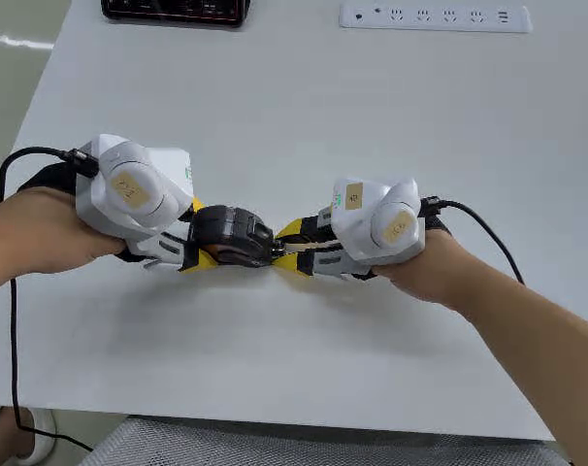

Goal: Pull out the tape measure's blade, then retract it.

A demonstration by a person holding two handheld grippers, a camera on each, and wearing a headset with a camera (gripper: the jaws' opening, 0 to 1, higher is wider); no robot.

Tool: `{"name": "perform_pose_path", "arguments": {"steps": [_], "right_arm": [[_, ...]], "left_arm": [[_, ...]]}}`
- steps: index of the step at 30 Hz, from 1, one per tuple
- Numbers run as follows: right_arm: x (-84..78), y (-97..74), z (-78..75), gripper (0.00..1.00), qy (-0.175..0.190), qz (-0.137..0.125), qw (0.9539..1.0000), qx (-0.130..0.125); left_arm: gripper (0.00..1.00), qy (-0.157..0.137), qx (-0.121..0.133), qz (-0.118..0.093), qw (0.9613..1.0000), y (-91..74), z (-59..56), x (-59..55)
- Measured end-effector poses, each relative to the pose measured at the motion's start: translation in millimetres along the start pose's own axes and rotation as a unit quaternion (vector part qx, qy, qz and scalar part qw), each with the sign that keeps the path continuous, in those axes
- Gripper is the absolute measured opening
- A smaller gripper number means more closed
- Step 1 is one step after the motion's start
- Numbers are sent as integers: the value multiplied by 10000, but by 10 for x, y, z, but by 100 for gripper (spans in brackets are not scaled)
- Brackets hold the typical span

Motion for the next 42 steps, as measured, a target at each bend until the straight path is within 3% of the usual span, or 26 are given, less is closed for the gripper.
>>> {"name": "perform_pose_path", "arguments": {"steps": [26,42], "right_arm": [[-26,-42,24,10,17,115,9999,17],[-187,-195,-1,10,14,265,9996,-13]], "left_arm": [[26,102,63,2,9999,-25,-17,-9],[26,63,57,-10,10000,-16,-13,-3]]}}
Point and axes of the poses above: the centre of the closed fingertips' face, and the gripper's own axes: y roughly forward along the fingers, z roughly to its left, x roughly out of its top, the point moved 5 cm from there along -y, roughly backward along the fingers, and after that the axes turned 14 degrees about z, right-handed, at the moved point
